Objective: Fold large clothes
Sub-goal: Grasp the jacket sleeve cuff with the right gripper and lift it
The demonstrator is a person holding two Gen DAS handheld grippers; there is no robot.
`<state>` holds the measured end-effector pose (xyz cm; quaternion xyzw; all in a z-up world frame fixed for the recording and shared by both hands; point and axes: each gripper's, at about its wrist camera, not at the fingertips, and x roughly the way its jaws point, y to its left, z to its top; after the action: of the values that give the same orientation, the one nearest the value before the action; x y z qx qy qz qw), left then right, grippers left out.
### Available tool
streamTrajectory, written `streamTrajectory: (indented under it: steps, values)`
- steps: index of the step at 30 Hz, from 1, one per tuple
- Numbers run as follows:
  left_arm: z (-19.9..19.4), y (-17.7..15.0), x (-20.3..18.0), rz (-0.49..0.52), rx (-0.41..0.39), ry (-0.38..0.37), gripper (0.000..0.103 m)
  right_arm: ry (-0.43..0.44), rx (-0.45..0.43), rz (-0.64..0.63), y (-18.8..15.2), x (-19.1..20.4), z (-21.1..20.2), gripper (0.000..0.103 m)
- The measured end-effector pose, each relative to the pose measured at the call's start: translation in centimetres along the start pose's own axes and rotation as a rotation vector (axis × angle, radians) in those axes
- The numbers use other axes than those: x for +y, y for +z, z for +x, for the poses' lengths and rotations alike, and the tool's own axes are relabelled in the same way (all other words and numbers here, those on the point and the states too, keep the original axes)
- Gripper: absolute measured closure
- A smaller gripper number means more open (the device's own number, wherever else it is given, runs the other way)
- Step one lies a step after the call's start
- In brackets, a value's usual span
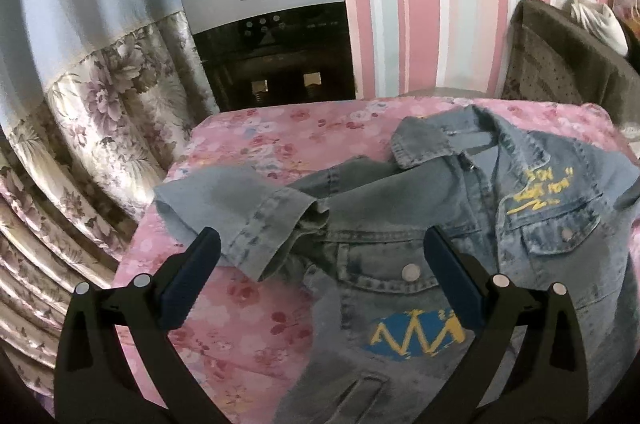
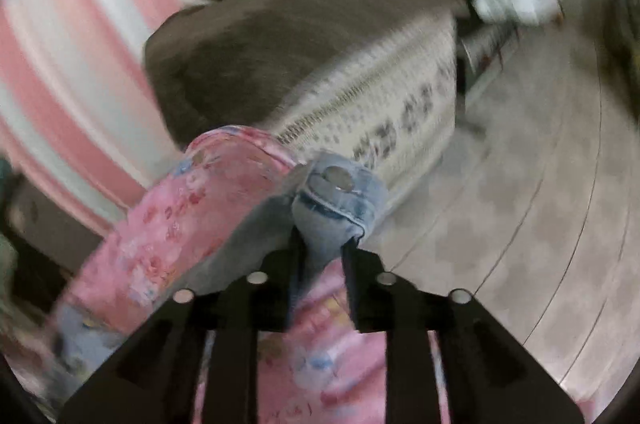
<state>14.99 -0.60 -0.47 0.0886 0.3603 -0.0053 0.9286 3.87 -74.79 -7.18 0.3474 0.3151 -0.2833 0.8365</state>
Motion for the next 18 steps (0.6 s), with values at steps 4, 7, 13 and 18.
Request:
streamTrajectory:
  steps: [4,7,13,18]
  values:
    - [0.6,-0.1,0.7,-0.010,0.027,-0.014,0.003,0.098,0.075,0.214,-2.0,-4.3,-0.5,0.060]
    - [0.5,-0.1,0.9,-0.006,0.022,-0.018,0.003,0.177,0.146,0.346,-3.0,-7.1,-0.2,0.059]
    - [0.3,-0.3,1.0,0.011,0.007,-0.011,0.003,0.379,0.199,0.452,-3.3,-10.3,-0.7,0.058]
    - [0.1,-0.3,1.2,0.009,0.000,-0.009,0.003,0.404,0.262,0.437,-3.2,-10.6,-1.5,0.058]
